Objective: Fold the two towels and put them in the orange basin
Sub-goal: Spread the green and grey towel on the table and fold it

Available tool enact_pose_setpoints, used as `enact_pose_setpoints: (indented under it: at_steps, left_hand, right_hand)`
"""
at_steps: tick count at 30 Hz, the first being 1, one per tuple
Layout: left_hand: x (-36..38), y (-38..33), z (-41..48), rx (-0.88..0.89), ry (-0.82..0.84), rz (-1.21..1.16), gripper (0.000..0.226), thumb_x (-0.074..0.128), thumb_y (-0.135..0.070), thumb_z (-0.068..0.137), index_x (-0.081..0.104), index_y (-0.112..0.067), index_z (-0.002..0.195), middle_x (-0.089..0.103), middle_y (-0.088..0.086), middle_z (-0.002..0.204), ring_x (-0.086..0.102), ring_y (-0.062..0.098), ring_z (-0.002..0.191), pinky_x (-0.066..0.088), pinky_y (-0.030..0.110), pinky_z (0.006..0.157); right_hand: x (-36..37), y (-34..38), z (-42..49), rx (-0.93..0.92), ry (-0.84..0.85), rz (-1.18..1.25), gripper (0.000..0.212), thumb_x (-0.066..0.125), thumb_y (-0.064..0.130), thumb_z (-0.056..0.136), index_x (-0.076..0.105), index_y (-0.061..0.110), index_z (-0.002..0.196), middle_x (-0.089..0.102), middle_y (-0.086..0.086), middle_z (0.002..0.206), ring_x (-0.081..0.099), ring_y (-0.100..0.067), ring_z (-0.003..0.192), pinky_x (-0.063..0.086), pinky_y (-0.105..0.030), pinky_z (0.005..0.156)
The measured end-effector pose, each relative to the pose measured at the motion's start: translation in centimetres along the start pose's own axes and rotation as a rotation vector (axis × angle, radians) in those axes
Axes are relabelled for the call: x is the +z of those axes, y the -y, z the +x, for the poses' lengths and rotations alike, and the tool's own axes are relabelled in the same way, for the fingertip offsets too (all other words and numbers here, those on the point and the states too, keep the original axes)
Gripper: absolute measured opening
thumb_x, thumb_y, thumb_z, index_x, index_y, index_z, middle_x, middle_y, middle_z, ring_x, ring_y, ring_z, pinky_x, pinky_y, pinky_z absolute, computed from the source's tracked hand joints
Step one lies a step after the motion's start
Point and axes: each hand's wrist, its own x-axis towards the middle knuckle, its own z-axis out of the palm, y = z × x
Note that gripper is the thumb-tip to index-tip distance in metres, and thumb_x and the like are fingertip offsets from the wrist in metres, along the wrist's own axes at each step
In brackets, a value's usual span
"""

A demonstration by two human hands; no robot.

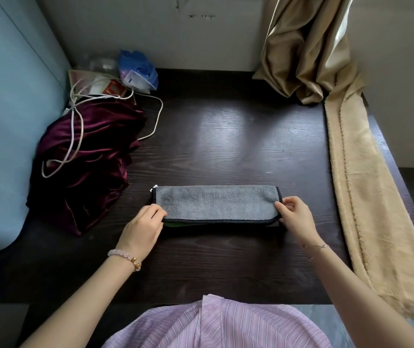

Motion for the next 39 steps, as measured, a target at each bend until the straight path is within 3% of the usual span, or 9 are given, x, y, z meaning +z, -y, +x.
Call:
enact_pose_setpoints:
  at_steps: [2, 4, 7, 12, 16, 23, 31, 35, 39]
  left_hand:
    - [-0.2, -0.1, 0.0, 0.029, -0.040, 0.026, 0.012, 0.055, -0.008, 0.082, 0.066, -0.007, 0.087, 0.061, 0.001, 0.086, 0.048, 0.010, 0.085, 0.056, 0.026, 0.060]
    - [-0.4, -0.1, 0.0, 0.048, -0.050, 0.049, 0.023, 0.043, -0.015, 0.085, 0.066, -0.008, 0.088, 0.061, 0.000, 0.086, 0.049, 0.010, 0.084, 0.052, 0.024, 0.066]
    - [-0.6, 0.1, -0.2, 0.074, -0.056, 0.072, 0.014, 0.065, -0.010, 0.078, 0.066, -0.007, 0.091, 0.062, 0.003, 0.089, 0.051, 0.014, 0.087, 0.052, 0.025, 0.073]
    - [-0.4, 0.4, -0.4, 0.054, 0.076, 0.137, 0.055, 0.088, -0.008, 0.048, 0.066, -0.006, 0.098, 0.063, 0.007, 0.096, 0.060, 0.024, 0.092, 0.054, 0.034, 0.077]
    - [-0.3, 0.3, -0.1, 0.035, 0.047, 0.078, 0.051, 0.088, -0.004, 0.046, 0.067, -0.007, 0.093, 0.063, 0.004, 0.092, 0.046, 0.015, 0.093, 0.056, 0.029, 0.068]
    - [-1.2, 0.3, 0.2, -0.011, 0.032, -0.024, 0.032, 0.085, -0.001, 0.056, 0.069, -0.012, 0.081, 0.064, -0.005, 0.081, 0.046, 0.008, 0.086, 0.051, 0.022, 0.046]
    - [-1.7, 0.1, 0.1, 0.071, -0.018, 0.031, 0.023, 0.078, 0.001, 0.067, 0.070, -0.009, 0.085, 0.065, -0.001, 0.082, 0.064, 0.019, 0.075, 0.056, 0.032, 0.061]
    - [-1.3, 0.0, 0.0, 0.010, -0.030, 0.005, 0.023, 0.077, 0.003, 0.068, 0.069, -0.009, 0.087, 0.066, 0.000, 0.083, 0.064, 0.020, 0.074, 0.055, 0.029, 0.060]
    - [-2.0, -0.3, 1.4, -0.116, -0.115, -0.079, 0.028, 0.071, 0.000, 0.076, 0.055, -0.014, 0.094, 0.065, 0.002, 0.081, 0.063, 0.022, 0.071, 0.053, 0.031, 0.051]
  right_hand:
    - [0.1, -0.2, 0.2, -0.006, -0.001, -0.033, 0.012, 0.062, 0.027, 0.088, 0.052, 0.022, 0.085, 0.064, 0.006, 0.080, 0.065, -0.019, 0.070, 0.051, -0.050, 0.086]
    - [0.2, -0.3, 0.4, -0.020, 0.001, -0.104, 0.014, 0.060, 0.031, 0.089, 0.051, 0.020, 0.092, 0.068, 0.001, 0.088, 0.067, -0.027, 0.082, 0.050, -0.047, 0.088]
    - [0.2, -0.5, 0.7, -0.021, 0.003, -0.127, 0.016, 0.060, 0.035, 0.088, 0.051, 0.022, 0.094, 0.070, -0.002, 0.093, 0.067, -0.029, 0.087, 0.049, -0.046, 0.089]
    - [0.3, -0.6, 0.8, -0.014, 0.005, -0.100, 0.017, 0.062, 0.035, 0.087, 0.051, 0.024, 0.093, 0.068, 0.001, 0.088, 0.067, -0.028, 0.086, 0.050, -0.047, 0.087]
    - [0.1, -0.7, 0.9, -0.003, 0.022, -0.049, 0.018, 0.064, 0.033, 0.086, 0.054, 0.023, 0.096, 0.065, 0.007, 0.083, 0.067, -0.024, 0.085, 0.051, -0.050, 0.088]
    - [0.3, -0.9, 1.0, 0.005, 0.025, 0.036, 0.017, 0.066, 0.027, 0.086, 0.057, 0.017, 0.097, 0.064, 0.007, 0.083, 0.062, -0.011, 0.073, 0.052, -0.050, 0.088]
    - [0.4, -1.5, 1.2, -0.019, -0.011, 0.006, 0.013, 0.065, 0.034, 0.085, 0.058, 0.024, 0.092, 0.068, 0.001, 0.089, 0.067, -0.019, 0.086, 0.052, -0.050, 0.088]
    - [0.4, -1.5, 1.3, -0.029, -0.008, 0.015, 0.010, 0.065, 0.035, 0.085, 0.056, 0.030, 0.085, 0.068, 0.002, 0.089, 0.067, -0.018, 0.086, 0.052, -0.050, 0.088]
    - [0.4, -1.2, 1.1, -0.026, -0.008, 0.044, 0.013, 0.064, 0.030, 0.087, 0.058, 0.020, 0.094, 0.066, 0.000, 0.090, 0.064, -0.014, 0.076, 0.052, -0.050, 0.088]
